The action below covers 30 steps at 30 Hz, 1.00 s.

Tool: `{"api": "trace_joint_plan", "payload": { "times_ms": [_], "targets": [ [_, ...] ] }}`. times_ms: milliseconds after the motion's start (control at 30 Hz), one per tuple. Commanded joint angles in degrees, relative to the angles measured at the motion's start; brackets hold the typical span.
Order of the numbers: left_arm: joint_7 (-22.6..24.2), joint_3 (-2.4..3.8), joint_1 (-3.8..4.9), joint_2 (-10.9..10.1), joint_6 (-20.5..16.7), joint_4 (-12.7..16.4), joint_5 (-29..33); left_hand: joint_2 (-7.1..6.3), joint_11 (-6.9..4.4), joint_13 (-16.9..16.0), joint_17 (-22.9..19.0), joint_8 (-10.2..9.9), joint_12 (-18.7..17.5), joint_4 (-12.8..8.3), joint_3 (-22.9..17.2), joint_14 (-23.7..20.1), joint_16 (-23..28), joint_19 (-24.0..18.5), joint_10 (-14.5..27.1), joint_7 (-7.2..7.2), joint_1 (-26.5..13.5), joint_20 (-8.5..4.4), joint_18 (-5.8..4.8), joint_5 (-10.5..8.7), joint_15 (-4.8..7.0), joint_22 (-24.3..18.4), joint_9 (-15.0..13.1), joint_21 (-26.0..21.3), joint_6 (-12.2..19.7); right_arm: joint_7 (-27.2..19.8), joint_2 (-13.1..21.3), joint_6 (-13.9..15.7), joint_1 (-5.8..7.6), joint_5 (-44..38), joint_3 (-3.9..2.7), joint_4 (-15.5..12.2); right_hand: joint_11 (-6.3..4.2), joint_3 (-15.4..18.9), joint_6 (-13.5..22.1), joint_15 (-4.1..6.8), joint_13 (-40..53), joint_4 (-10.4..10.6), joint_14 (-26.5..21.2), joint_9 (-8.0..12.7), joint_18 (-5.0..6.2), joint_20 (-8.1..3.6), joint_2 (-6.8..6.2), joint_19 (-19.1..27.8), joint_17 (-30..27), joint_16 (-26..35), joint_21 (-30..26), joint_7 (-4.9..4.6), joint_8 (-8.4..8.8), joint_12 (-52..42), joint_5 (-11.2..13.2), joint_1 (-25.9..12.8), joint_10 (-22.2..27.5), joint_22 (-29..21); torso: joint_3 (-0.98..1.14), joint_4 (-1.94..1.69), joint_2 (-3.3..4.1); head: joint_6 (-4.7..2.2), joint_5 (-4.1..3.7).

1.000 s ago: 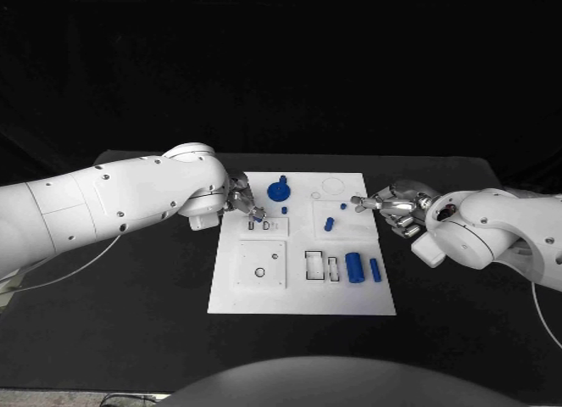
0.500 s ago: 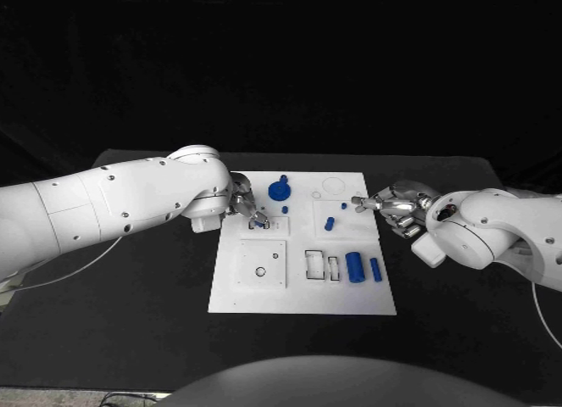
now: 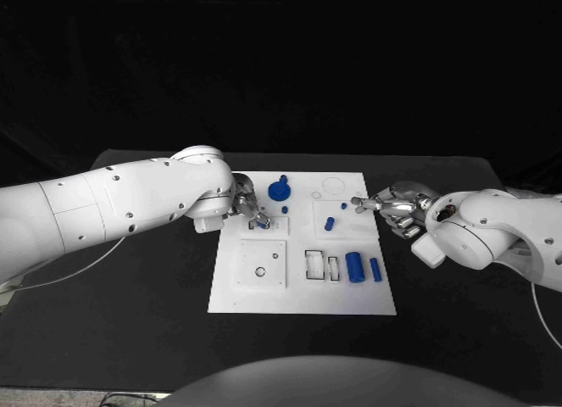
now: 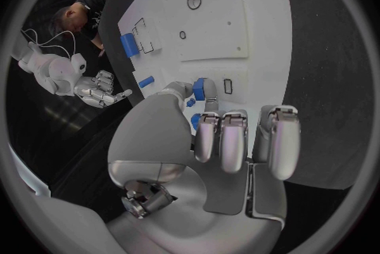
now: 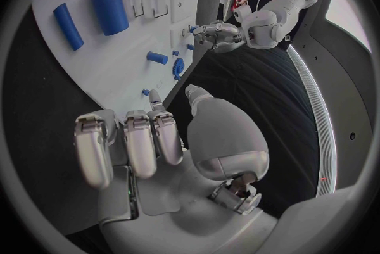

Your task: Assemble the parts on the task board

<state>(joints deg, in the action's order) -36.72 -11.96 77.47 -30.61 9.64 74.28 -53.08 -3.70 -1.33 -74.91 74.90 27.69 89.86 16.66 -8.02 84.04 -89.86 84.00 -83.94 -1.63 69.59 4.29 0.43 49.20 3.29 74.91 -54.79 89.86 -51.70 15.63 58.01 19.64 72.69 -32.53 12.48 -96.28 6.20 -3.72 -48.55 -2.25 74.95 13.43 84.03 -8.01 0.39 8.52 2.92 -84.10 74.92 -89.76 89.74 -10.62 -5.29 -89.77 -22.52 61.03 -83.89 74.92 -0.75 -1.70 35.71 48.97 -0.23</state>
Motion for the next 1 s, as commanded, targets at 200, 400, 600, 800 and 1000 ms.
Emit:
{"api": "trace_joint_plan", "payload": {
  "times_ms": [200,400,600,800,1000],
  "targets": [
    [-0.2,0.0,-0.05,1.1,0.33,-0.87,-0.45,-0.22,-0.19,-15.09,15.1,-0.54,0.14,0.05,-0.41,5.96,-0.14,6.0,-6.06,-0.17,0.63,-0.35,-0.43,-1.82,0.35,15.09,-0.21,0.14,-0.38,0.04,-0.12,-0.9,-0.07,-0.53,0.02,-0.05,0.37,0.49,0.41,-0.53,15.05,-0.01,5.97,0.08,-0.39,0.44,0.06,-5.9,15.08,-0.24,0.26,-0.15,-0.15,-0.23,0.2,0.62,-6.11,15.08,-0.01,0.02,0.01,0.15,0.12],
    [-0.45,-0.01,-0.13,1.63,0.4,-1.35,-0.93,0.0,-0.16,-15.09,15.1,-0.9,0.14,0.05,-0.36,5.96,-0.14,6.0,-6.06,-0.21,0.81,-0.34,-0.43,-4.98,0.32,15.09,-0.41,0.14,-0.39,0.02,-0.16,-0.87,-0.09,-0.53,0.02,0.0,0.38,0.65,0.51,-0.56,15.05,0.05,5.97,0.08,-0.39,0.47,0.1,-5.9,15.08,-0.24,0.26,-0.16,-0.21,-0.23,0.22,0.7,-6.11,15.08,0.01,-0.02,-0.05,0.21,0.07],
    [-0.51,-0.05,-0.21,1.87,0.33,-1.62,-1.27,0.05,-0.14,-15.09,15.1,-0.98,0.14,0.06,-0.35,5.96,-0.14,6.0,-6.06,-0.22,0.83,-0.35,-0.43,-5.41,0.31,15.09,-0.44,0.14,-0.39,0.01,-0.2,-0.88,-0.12,-0.53,0.02,0.01,0.38,0.65,0.51,-0.56,15.05,0.05,5.97,0.08,-0.39,0.47,0.1,-5.9,15.08,-0.24,0.26,-0.16,-0.21,-0.23,0.22,0.7,-6.11,15.08,0.03,-0.01,-0.03,0.24,0.11],
    [-0.56,-0.1,-0.31,2.06,0.41,-1.83,-1.42,0.08,-0.14,-15.09,15.1,-0.99,0.14,0.06,-0.36,5.96,-0.14,6.0,-6.06,-0.22,0.85,-0.35,-0.43,-5.51,0.31,15.09,-0.44,0.14,-0.37,0.0,-0.28,-0.9,-0.13,-0.53,0.02,0.03,0.38,0.65,0.51,-0.56,15.05,0.05,5.97,0.08,-0.39,0.47,0.1,-5.9,15.08,-0.24,0.26,-0.16,-0.21,-0.23,0.22,0.7,-6.11,15.08,0.02,-0.02,-0.04,0.23,0.09],
    [-0.62,-0.14,-0.38,2.19,0.38,-1.86,-2.14,0.09,-0.14,-15.09,15.1,-1.02,0.14,0.06,-0.37,5.96,-0.14,6.0,-6.06,-0.23,0.86,-0.35,-0.43,-5.58,0.3,15.09,-0.44,0.14,-0.35,0.01,-0.29,-0.91,-0.15,-0.53,0.02,0.05,0.38,0.65,0.51,-0.56,15.05,0.05,5.97,0.08,-0.39,0.47,0.1,-5.9,15.08,-0.24,0.26,-0.16,-0.21,-0.23,0.22,0.7,-6.11,15.08,-0.01,-0.01,-0.04,0.3,0.13]
  ]
}}
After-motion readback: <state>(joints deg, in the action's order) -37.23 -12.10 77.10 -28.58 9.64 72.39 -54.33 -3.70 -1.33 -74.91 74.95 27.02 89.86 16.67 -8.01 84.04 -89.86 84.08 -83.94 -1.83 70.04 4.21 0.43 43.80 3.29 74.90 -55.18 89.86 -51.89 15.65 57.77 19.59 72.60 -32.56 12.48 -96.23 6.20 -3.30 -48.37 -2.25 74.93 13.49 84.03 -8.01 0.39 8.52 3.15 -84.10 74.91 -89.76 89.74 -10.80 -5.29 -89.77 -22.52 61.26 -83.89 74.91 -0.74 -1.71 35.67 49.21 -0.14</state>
